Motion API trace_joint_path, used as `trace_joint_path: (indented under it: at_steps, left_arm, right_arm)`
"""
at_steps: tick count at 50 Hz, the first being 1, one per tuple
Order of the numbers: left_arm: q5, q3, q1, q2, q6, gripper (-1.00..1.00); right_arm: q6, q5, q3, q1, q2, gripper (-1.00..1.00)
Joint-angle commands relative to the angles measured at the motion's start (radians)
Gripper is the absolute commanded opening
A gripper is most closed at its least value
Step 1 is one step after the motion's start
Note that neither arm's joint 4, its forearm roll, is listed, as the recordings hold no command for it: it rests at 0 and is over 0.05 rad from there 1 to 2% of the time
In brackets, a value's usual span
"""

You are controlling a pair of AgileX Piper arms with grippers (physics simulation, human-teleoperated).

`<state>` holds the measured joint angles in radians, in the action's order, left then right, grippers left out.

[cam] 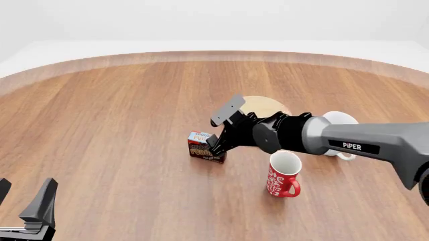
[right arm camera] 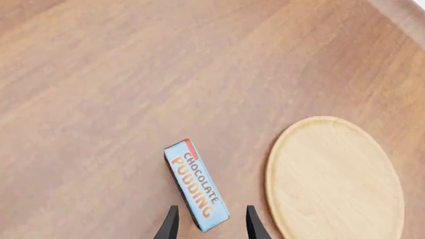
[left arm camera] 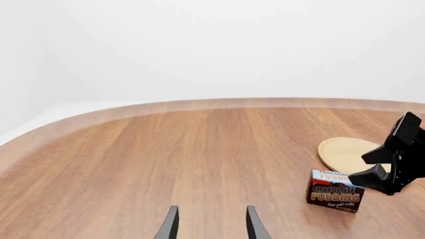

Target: Put the chocolate pudding to the left of the plate.

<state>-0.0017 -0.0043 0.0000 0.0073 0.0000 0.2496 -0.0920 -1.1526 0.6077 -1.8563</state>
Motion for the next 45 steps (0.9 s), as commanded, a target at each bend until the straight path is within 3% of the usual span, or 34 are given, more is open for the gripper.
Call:
trace_joint_path:
  at_steps: [1,45]
  left_arm:
    - [0.000,0.000,0.000,0.000,0.000,1.00]
    - [0.000,0.000,0.000,0.000,0.000,1.00]
  right_arm:
    - [-0.020,0.040,0.017,0.006,-0.029,1.00]
    - [-0.021,0.053,-0.019,-0.009,-0.105,1.00]
